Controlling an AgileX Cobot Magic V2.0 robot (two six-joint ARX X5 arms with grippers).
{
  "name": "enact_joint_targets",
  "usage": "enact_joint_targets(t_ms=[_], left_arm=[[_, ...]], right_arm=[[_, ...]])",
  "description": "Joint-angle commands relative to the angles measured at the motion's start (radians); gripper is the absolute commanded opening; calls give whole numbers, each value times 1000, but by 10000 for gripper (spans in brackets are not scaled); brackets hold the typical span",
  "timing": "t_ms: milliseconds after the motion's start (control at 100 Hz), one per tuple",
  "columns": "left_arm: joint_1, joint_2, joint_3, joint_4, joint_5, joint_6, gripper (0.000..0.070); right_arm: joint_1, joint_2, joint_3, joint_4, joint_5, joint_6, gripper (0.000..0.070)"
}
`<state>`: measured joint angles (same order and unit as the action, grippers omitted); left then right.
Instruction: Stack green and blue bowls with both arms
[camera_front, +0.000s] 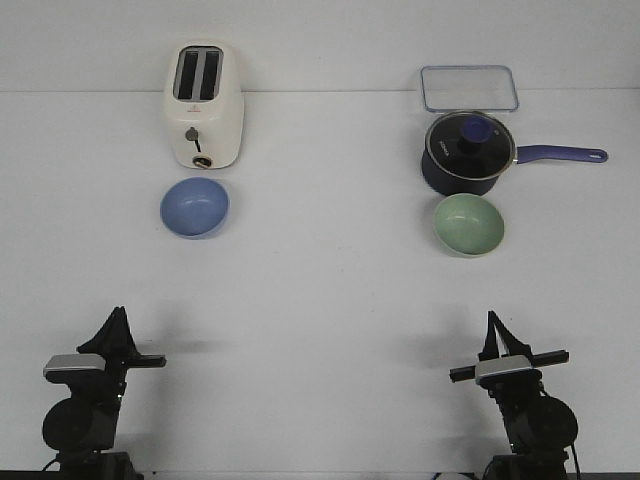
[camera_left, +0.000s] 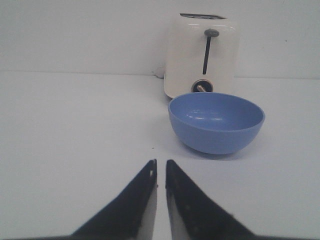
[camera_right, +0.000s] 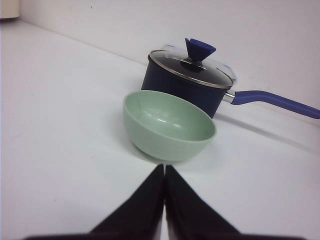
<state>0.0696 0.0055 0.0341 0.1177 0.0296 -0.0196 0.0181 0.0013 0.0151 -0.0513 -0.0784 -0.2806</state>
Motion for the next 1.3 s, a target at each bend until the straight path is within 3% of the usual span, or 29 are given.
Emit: enact_joint_targets(t_ms=[0, 810, 900, 1030, 1110, 1190, 1290], left_arm=[[1, -1, -20, 11, 3, 6, 15], [1, -1, -20, 11, 3, 6, 15], [1, -1, -20, 11, 3, 6, 15], [1, -2, -20, 11, 3, 6, 15], [1, -1, -20, 11, 3, 6, 15], [1, -1, -20, 11, 3, 6, 15], [1, -1, -20, 11, 3, 6, 15]], right_arm=[[0, 0, -2, 12, 0, 2, 0], [1, 0, -2, 14, -5, 9, 0], [0, 0, -2, 18, -3, 99, 0], [0, 0, -2, 43, 13, 423, 0], [-1, 0, 19, 51, 83, 551, 0], [-1, 14, 86, -14, 162, 612, 0], [-3, 90, 188, -106, 177, 613, 0]])
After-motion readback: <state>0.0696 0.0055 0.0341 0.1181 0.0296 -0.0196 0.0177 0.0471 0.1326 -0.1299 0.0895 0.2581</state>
